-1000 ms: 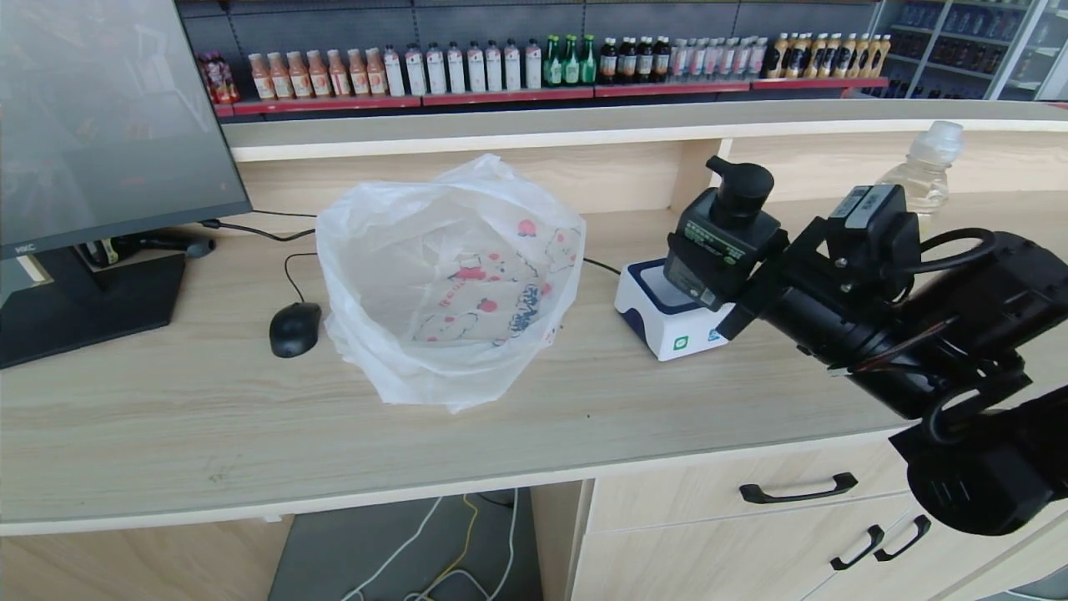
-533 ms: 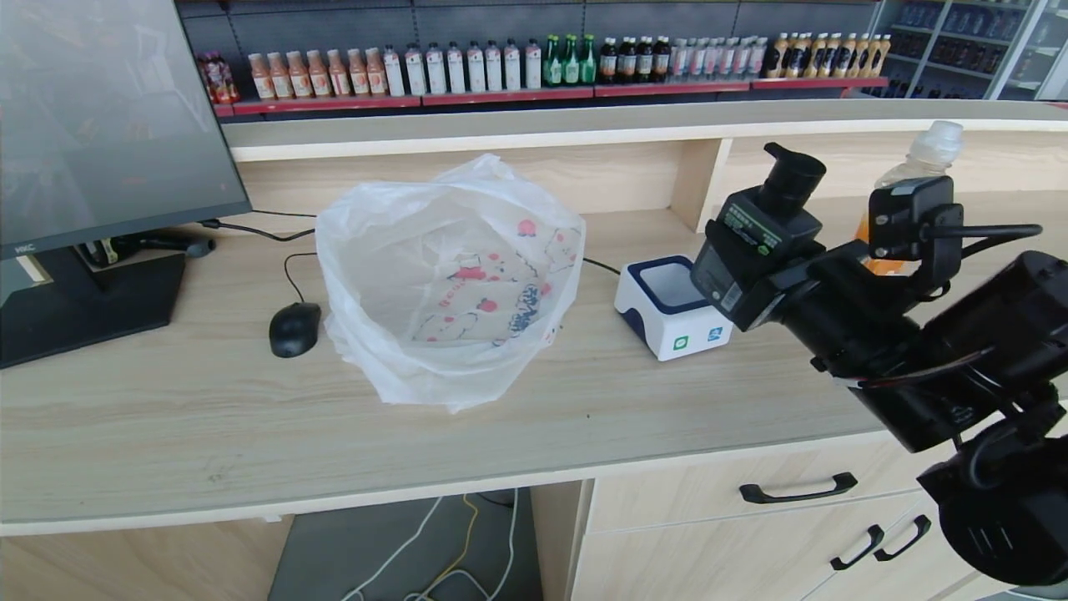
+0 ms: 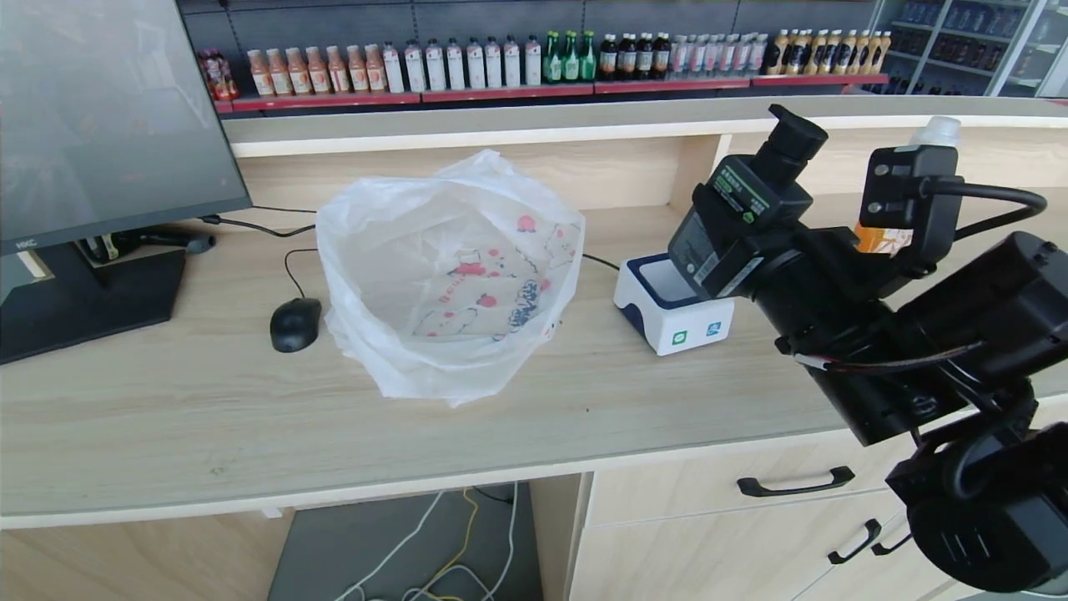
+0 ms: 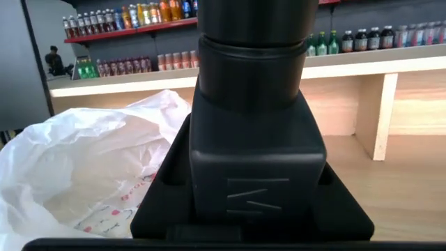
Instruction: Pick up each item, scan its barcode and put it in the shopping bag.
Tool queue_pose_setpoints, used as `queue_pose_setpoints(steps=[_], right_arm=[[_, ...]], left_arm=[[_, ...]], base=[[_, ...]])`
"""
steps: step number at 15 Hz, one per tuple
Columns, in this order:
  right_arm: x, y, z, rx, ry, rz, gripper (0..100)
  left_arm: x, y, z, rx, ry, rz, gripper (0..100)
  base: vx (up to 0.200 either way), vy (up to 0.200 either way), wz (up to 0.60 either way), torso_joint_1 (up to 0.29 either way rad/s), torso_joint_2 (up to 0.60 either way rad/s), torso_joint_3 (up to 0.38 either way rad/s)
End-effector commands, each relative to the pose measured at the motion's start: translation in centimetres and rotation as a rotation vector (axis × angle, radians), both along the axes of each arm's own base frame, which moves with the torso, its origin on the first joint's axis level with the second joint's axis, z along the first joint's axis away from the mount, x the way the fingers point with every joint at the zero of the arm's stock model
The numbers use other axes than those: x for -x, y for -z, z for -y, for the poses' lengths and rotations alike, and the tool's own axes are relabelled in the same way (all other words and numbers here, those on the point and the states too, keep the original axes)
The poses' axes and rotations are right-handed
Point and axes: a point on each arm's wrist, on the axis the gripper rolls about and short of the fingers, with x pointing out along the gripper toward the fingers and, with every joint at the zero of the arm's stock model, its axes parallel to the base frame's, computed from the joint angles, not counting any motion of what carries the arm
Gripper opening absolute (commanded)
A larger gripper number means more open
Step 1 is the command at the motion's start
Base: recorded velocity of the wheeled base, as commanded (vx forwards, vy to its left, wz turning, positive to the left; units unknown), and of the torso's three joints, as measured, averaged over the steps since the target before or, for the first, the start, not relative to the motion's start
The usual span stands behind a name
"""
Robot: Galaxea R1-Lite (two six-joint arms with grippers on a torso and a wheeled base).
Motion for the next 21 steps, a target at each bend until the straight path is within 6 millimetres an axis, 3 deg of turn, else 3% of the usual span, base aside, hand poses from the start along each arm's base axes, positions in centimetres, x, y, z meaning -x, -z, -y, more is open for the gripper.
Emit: queue_pose_setpoints(steps=[1, 14, 21], right_arm=[[-0.63, -0.26, 0.46, -0.012, 0.019, 0.011, 0], [-0.92, -0.82, 0.39, -0.037, 0.013, 0.028, 0], [-1.08, -0.82, 0.29, -0.038, 0.013, 0.029, 0]], left_arm=[[0.00, 0.00, 0.00, 0.000, 0.000, 0.000, 100], [0.00, 0.00, 0.00, 0.000, 0.000, 0.000, 100], [0.00, 0.00, 0.00, 0.002, 0.000, 0.000, 100]], base=[[-0.200, 0.000, 0.00, 0.002, 0.01, -0.002], [-0.015, 0.000, 0.00, -0.001, 0.00, 0.000], [0.000, 0.200, 0.00, 0.002, 0.00, 0.003]])
